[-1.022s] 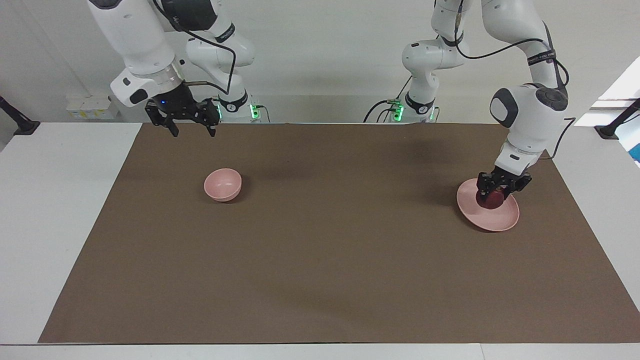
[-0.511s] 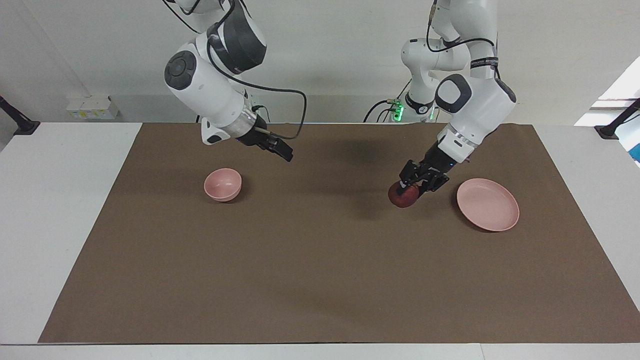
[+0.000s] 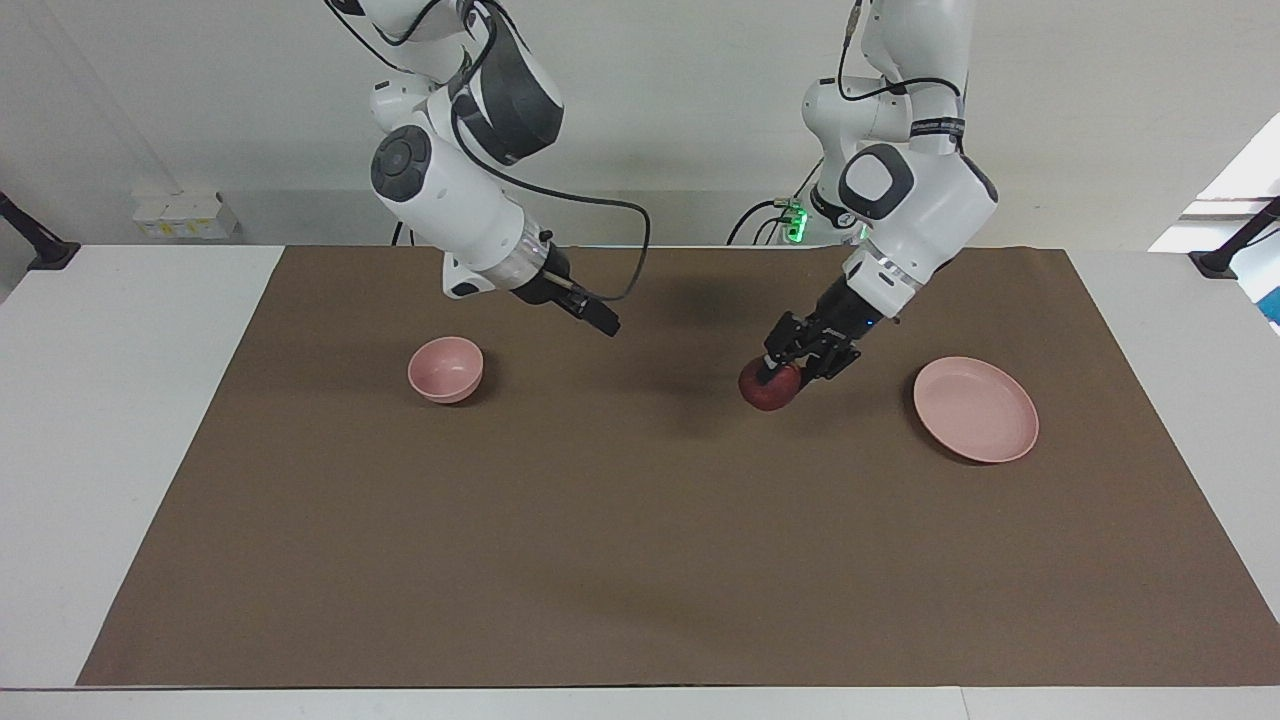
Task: Move apple from plate to bowl
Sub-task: 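Carry the apple toward the right gripper while the right gripper approaches it, then close the right gripper on the apple held by the left gripper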
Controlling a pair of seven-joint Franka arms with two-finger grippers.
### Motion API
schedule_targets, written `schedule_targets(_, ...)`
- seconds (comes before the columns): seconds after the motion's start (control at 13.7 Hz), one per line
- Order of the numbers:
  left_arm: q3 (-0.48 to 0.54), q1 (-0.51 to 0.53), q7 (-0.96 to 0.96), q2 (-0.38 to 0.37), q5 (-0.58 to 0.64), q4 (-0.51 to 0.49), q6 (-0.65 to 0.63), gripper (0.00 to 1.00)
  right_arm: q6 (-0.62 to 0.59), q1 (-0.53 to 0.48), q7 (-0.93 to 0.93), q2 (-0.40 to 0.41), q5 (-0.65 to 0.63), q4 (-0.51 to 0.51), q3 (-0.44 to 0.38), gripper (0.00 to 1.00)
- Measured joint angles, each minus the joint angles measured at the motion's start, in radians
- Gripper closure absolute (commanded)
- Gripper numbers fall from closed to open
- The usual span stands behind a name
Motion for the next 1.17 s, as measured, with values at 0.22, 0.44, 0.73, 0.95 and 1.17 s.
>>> schedule_targets(0.22,-0.019,0.0,0.0,0.0,-0.035,0.001,0.007,1.0,0.064,0.014,0.048,0.021,0.015,0.001,0.0,0.0)
schedule_targets(0.44,-0.035,0.0,0.0,0.0,-0.049,0.004,0.011,1.0,0.1,0.031,0.052,0.032,0.052,0.001,0.0,0.0)
schedule_targets(0.73,-0.065,0.0,-0.001,0.0,-0.072,0.035,0.047,1.0,0.1,0.042,0.052,0.039,0.053,0.0,0.0,0.0)
schedule_targets(0.95,-0.072,0.0,-0.005,0.0,-0.094,0.078,0.047,1.0,0.105,0.04,0.052,0.04,0.054,0.005,-0.003,0.43)
schedule_targets(1.17,-0.076,0.0,-0.012,0.0,-0.097,0.08,0.046,1.0,0.111,0.036,0.052,0.043,0.077,0.012,-0.006,1.0)
